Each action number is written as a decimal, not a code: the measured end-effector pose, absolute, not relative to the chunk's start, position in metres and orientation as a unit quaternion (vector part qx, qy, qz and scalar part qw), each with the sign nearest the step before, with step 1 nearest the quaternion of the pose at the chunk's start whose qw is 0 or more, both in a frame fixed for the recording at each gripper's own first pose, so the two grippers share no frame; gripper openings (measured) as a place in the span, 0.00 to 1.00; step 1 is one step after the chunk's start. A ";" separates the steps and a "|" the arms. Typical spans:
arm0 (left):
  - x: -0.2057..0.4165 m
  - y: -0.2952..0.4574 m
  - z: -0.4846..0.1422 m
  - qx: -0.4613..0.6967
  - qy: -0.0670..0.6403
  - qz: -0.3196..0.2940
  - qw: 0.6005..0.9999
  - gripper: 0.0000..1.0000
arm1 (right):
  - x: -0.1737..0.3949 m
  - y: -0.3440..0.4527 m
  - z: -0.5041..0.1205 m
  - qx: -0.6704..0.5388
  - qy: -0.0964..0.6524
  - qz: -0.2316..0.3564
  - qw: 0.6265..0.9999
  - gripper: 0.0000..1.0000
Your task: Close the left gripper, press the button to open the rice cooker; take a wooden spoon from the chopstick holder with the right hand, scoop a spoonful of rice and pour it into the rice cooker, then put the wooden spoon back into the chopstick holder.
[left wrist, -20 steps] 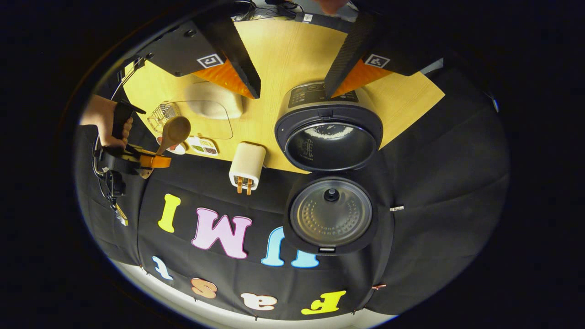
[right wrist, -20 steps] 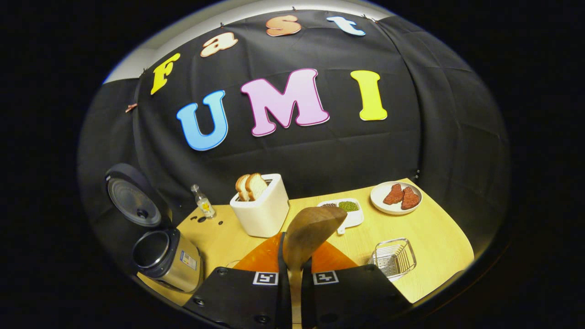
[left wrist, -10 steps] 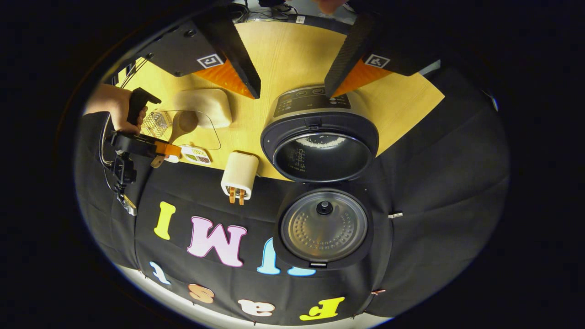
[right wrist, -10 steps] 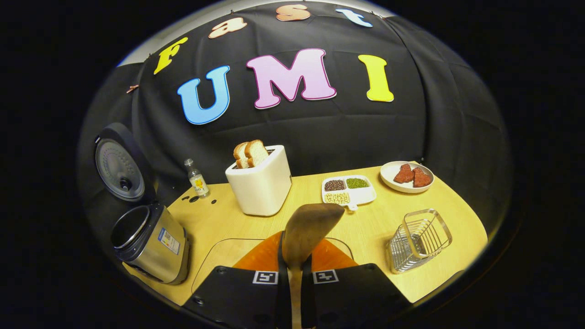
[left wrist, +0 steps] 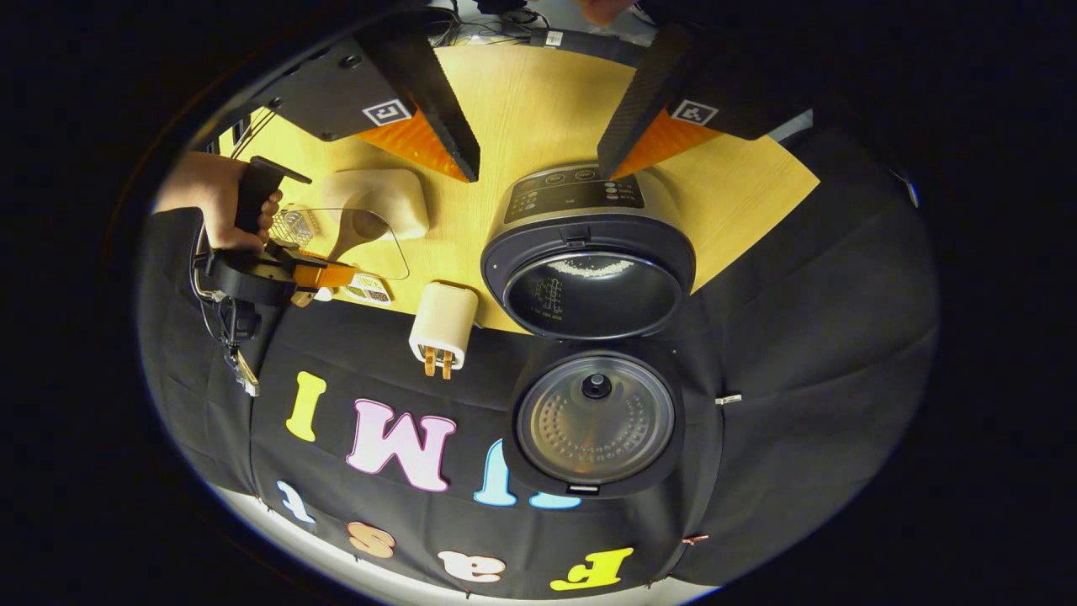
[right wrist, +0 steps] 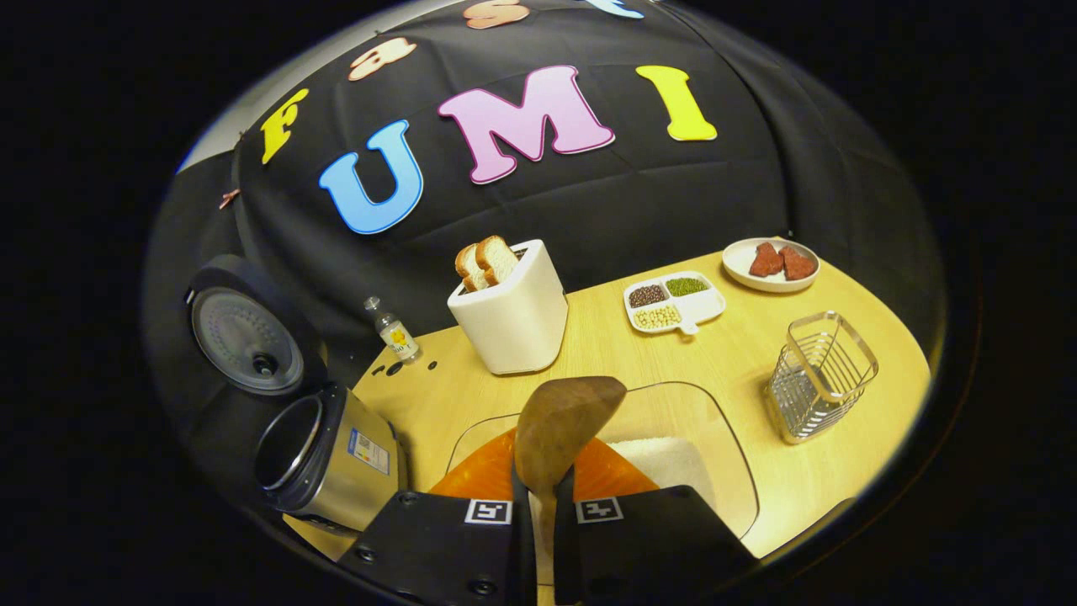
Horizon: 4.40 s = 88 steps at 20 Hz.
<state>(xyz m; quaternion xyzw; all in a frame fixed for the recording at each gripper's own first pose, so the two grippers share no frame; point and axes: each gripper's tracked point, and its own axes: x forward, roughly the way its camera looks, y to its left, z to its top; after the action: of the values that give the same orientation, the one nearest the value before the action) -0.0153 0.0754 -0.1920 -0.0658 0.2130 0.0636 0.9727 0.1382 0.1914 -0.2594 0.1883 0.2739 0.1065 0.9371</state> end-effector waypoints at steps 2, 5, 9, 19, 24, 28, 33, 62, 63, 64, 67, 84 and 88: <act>-0.018 0.077 -0.191 -0.067 0.211 0.066 0.973 0.94 | 0.137 0.197 -0.259 0.219 0.286 0.103 0.927 0.09; -0.022 0.079 -0.189 -0.067 0.209 0.067 0.973 0.96 | 0.133 0.198 -0.257 0.246 0.301 0.097 0.916 0.13; -0.025 0.083 -0.184 -0.057 0.205 0.068 0.975 0.96 | 0.129 0.194 -0.258 0.287 0.316 0.089 0.900 0.13; -0.021 0.081 -0.175 -0.056 0.198 0.061 0.977 0.96 | 0.129 0.145 -0.259 0.378 0.320 0.028 0.868 0.12; -0.018 0.079 -0.164 -0.051 0.188 0.052 0.980 0.96 | 0.131 0.120 -0.241 0.426 0.314 0.011 0.849 0.13; -0.020 0.078 -0.158 -0.054 0.178 0.044 0.982 0.96 | 0.134 0.108 -0.221 0.465 0.302 -0.006 0.832 0.12; -0.029 0.086 -0.154 -0.047 0.169 0.049 0.983 0.96 | 0.140 0.121 -0.189 0.509 0.297 0.001 0.808 0.13; -0.058 0.161 -0.188 -0.114 0.183 0.136 0.967 0.96 | 0.156 0.420 -0.116 0.347 0.296 0.237 0.858 0.12; -0.057 0.161 -0.188 -0.113 0.182 0.135 0.967 0.96 | 0.155 0.427 -0.115 0.320 0.283 0.249 0.869 0.12; -0.056 0.162 -0.187 -0.112 0.182 0.135 0.968 0.96 | 0.153 0.432 -0.114 0.290 0.270 0.261 0.880 0.12; -0.053 0.162 -0.184 -0.119 0.181 0.131 0.968 0.96 | 0.146 0.453 -0.121 0.200 0.242 0.296 0.902 0.12; -0.054 0.164 -0.171 -0.118 0.164 0.136 0.970 0.96 | 0.087 0.516 -0.127 -0.074 0.101 0.480 0.868 0.12; -0.057 0.164 -0.169 -0.119 0.158 0.141 0.970 0.96 | 0.083 0.517 -0.129 -0.085 0.092 0.490 0.862 0.12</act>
<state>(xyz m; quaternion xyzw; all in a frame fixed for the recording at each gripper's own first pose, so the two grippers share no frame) -0.0573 0.1644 -0.1686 -0.1190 0.1579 0.1408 0.9701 0.0835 0.5175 -0.1288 -0.0846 0.0916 0.4905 0.8625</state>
